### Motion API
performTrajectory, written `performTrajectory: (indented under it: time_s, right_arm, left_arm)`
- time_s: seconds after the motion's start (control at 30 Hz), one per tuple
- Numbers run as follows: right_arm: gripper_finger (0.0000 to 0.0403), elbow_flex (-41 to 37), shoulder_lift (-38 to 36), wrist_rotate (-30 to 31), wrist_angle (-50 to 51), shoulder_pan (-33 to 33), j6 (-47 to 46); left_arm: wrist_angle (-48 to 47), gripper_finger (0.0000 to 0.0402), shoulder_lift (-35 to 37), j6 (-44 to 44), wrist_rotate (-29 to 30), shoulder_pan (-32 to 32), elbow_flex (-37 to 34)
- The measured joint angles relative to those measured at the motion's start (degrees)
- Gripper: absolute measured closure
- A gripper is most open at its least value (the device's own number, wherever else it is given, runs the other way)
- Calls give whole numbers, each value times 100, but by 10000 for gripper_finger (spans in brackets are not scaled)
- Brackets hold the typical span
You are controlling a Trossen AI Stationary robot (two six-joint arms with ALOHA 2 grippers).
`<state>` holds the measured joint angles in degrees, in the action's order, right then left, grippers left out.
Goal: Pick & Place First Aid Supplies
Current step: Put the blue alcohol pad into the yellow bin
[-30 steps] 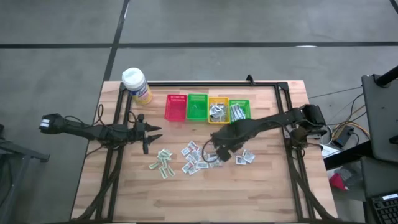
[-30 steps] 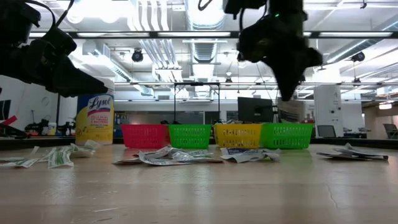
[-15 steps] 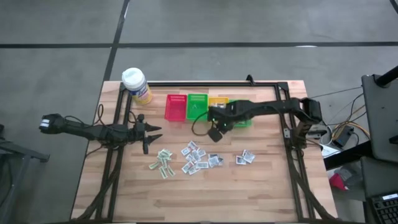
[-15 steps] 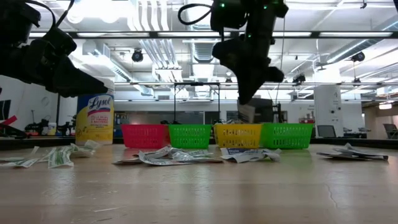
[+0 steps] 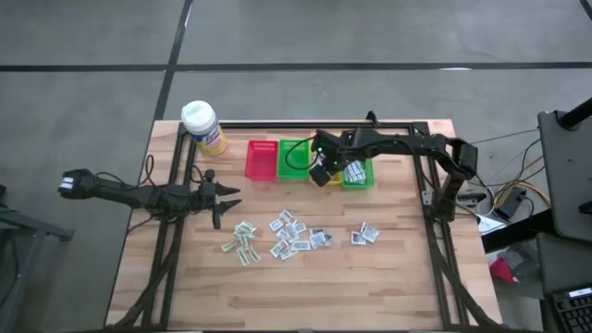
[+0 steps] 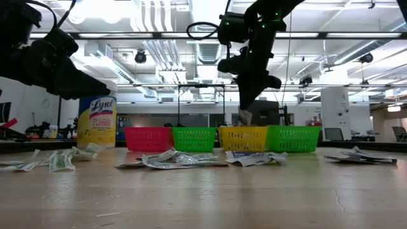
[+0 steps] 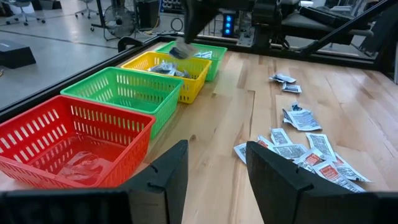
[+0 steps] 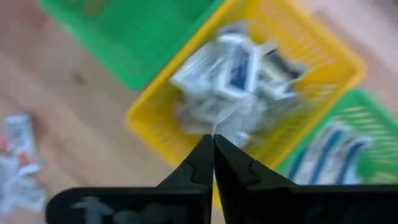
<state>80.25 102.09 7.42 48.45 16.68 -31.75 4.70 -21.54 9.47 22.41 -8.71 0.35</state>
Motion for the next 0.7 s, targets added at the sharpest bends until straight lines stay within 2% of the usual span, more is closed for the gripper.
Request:
performTrajectory:
  time_s: [0.1, 0.47, 0.7]
  right_arm:
    - [394, 0, 1, 168, -3, 128, 204]
    - [394, -1, 54, 176, -411, 245, 438]
    - [394, -17, 478, 315, -644, 261, 586]
  left_arm:
    - [-1, 243, 0, 0, 0, 0, -1]
    - [-1, 243, 0, -2, 13, 0, 1]
    - [-3, 243, 2, -2, 114, 2, -1]
